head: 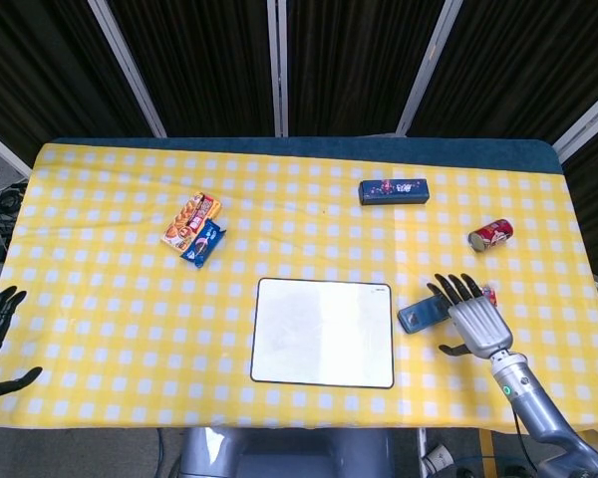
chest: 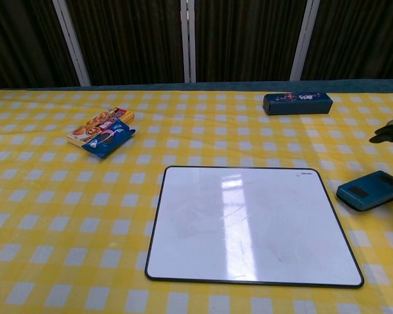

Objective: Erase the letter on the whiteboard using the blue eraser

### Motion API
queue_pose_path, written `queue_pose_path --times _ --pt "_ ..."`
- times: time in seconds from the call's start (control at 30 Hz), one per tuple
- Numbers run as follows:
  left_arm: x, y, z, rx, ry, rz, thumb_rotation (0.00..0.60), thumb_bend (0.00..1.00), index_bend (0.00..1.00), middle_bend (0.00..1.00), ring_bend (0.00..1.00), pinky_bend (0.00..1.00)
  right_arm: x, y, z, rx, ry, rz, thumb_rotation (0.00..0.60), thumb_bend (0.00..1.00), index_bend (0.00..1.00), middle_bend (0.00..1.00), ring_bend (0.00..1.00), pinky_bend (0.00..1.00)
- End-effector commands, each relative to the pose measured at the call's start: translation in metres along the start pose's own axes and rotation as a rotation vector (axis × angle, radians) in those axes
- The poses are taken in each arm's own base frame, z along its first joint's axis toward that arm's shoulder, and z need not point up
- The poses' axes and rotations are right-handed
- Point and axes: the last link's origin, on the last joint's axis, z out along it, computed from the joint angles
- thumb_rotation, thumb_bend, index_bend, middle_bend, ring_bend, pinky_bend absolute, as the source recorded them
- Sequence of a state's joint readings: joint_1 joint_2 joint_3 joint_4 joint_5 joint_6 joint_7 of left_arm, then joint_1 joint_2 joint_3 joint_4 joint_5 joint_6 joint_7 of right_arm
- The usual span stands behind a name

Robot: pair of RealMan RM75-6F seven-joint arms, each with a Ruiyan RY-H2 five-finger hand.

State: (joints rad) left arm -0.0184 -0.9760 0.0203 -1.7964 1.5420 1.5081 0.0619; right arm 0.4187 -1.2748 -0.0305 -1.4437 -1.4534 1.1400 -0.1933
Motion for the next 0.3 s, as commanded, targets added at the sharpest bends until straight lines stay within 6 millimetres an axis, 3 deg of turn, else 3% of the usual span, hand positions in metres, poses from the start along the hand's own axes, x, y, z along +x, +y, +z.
queue_pose_path --times 0.03,0.3 --pt "0.001 -0.001 0.0 -0.005 0.003 -0.007 0.6 0.0 0.0 0.0 0.0 0.0 0.026 0.005 -0.035 -0.041 0.095 0.106 0.6 0.0 0.0 0.0 0.0 0.0" --pt "0.001 -0.003 -0.003 -0.026 0.002 -0.019 0.6 0.0 0.0 0.0 0.0 0.0 0.039 0.002 -0.069 -0.069 0.224 0.153 0.6 0.0 0.0 0.0 0.0 0.0"
